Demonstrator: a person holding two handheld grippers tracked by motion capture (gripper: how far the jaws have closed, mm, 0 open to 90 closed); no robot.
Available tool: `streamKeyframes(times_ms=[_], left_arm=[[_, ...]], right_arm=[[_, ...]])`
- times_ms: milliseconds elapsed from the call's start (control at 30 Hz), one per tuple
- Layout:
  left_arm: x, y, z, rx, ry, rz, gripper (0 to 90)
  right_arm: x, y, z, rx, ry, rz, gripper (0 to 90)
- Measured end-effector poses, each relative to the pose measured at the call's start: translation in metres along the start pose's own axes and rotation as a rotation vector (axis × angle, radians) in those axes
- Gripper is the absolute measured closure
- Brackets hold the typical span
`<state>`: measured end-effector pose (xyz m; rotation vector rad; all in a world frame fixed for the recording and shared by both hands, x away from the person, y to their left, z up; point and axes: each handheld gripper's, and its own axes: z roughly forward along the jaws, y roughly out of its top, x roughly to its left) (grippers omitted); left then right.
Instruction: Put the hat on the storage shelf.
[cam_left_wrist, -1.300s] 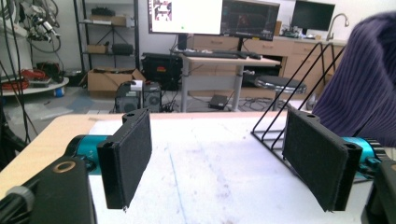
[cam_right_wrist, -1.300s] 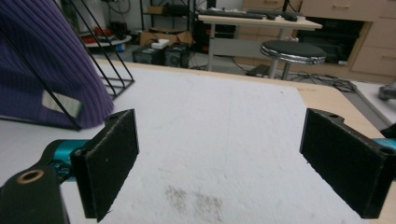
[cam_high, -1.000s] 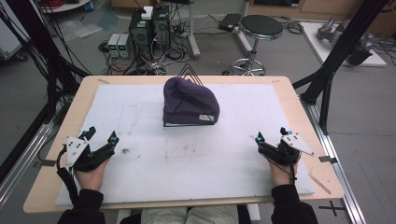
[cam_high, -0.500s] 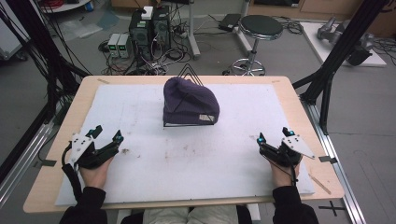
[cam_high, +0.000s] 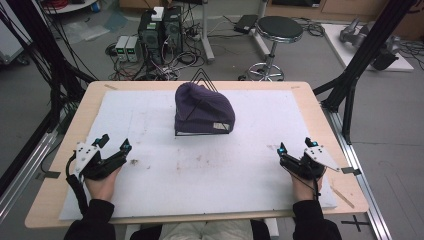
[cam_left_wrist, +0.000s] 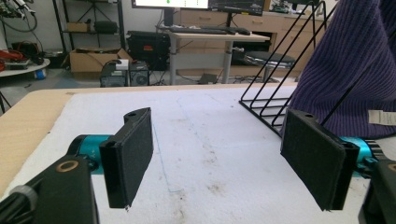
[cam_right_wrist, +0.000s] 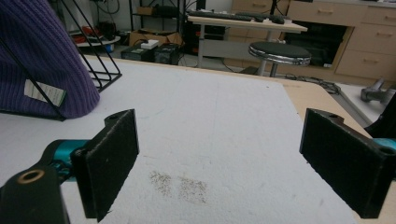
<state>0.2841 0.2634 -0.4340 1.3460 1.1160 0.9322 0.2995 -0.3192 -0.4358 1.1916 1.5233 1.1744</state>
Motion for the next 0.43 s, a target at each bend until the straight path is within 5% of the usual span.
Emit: streamKeyframes(times_ms=[200,433], left_arm=[[-0.0016,0.0011,-0.0015,0.000,0.015,0.039,25.6],[-0.0012,0.0020,-0.0021,0.005,0.006,0.029,25.2]], right_arm=[[0.0008,-0.0028,0.0057,0.053,0.032,0.007,10.9],[0.0015,-0.0007,0.0027,0.028,0.012,-0.005,10.9]])
